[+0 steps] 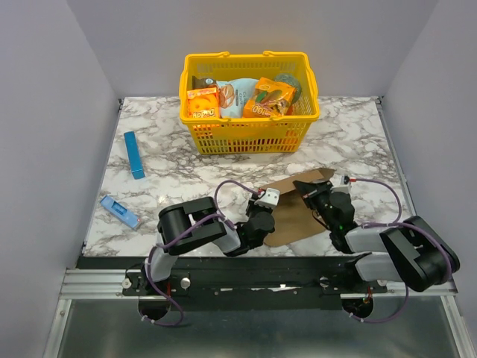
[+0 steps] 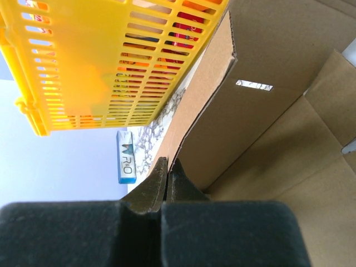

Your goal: Fold the paper box

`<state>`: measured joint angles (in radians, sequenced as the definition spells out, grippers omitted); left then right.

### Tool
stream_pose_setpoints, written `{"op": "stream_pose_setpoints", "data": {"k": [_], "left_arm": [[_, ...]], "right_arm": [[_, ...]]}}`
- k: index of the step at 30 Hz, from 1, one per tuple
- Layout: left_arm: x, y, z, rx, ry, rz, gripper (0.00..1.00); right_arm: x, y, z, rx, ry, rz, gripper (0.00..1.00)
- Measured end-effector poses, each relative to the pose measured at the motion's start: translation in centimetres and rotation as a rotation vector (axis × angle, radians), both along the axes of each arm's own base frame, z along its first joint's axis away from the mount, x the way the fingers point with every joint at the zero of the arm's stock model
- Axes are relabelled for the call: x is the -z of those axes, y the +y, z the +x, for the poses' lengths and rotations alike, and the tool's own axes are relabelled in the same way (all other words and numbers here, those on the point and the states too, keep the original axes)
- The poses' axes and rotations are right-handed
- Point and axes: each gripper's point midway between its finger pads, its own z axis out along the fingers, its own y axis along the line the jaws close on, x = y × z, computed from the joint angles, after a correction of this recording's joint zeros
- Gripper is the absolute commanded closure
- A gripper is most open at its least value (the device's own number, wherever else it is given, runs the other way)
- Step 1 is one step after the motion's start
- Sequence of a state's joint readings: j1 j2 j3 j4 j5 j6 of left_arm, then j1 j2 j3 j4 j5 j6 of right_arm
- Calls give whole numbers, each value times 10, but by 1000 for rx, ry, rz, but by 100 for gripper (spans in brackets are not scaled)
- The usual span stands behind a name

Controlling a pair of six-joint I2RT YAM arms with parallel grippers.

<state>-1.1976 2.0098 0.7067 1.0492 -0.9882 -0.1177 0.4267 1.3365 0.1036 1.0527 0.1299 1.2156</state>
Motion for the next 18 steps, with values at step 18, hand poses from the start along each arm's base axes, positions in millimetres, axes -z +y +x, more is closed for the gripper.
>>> {"op": "stream_pose_setpoints", "data": {"k": [18], "left_arm": [[-4,11,3,-2,-58,84,85]], "right_arm": [[-1,-6,-15,-13,47,-68,59]]}}
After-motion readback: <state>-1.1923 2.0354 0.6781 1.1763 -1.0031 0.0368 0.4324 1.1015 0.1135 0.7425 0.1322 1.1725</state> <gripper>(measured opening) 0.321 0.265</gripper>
